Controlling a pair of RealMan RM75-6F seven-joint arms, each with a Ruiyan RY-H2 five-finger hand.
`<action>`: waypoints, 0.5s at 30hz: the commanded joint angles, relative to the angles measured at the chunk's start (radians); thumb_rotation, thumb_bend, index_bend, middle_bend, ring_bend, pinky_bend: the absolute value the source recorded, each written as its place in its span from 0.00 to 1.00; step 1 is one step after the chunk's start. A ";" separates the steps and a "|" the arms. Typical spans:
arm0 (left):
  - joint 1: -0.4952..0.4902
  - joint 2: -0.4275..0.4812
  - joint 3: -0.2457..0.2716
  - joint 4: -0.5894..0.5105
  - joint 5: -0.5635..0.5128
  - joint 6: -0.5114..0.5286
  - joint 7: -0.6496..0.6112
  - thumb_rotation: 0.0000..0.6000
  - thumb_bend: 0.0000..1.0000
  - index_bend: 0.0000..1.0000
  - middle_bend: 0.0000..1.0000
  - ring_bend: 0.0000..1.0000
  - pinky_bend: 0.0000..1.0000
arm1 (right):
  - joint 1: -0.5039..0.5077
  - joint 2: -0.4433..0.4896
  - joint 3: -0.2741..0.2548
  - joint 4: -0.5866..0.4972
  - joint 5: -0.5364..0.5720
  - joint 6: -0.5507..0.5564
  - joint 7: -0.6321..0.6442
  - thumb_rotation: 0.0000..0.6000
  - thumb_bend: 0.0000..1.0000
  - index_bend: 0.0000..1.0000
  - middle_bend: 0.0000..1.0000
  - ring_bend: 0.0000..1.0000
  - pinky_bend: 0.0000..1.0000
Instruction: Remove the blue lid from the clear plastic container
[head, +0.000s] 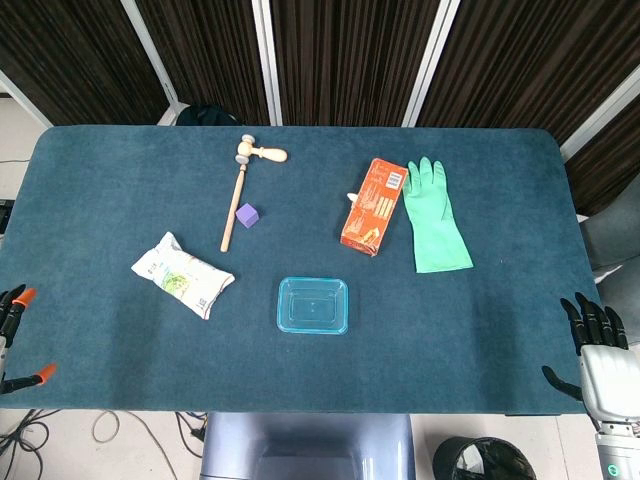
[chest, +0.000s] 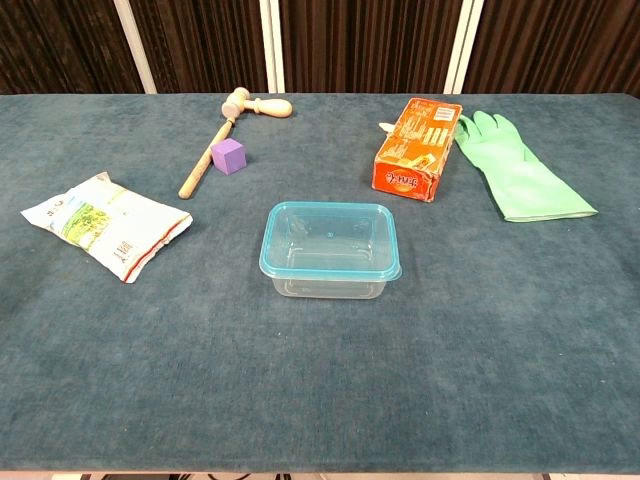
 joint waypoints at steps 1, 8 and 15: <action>0.000 0.000 0.000 0.001 0.000 0.000 0.000 1.00 0.00 0.00 0.00 0.00 0.00 | 0.000 0.000 0.001 -0.001 0.001 0.001 -0.001 1.00 0.24 0.00 0.00 0.00 0.00; 0.000 0.000 0.001 0.003 0.003 0.001 0.001 1.00 0.00 0.00 0.00 0.00 0.00 | -0.002 -0.001 0.003 -0.004 0.004 0.004 -0.001 1.00 0.23 0.00 0.00 0.00 0.00; -0.004 -0.002 0.000 0.004 0.000 -0.009 -0.004 1.00 0.00 0.00 0.00 0.00 0.00 | -0.003 -0.002 0.003 -0.007 0.004 0.006 -0.004 1.00 0.24 0.00 0.00 0.00 0.00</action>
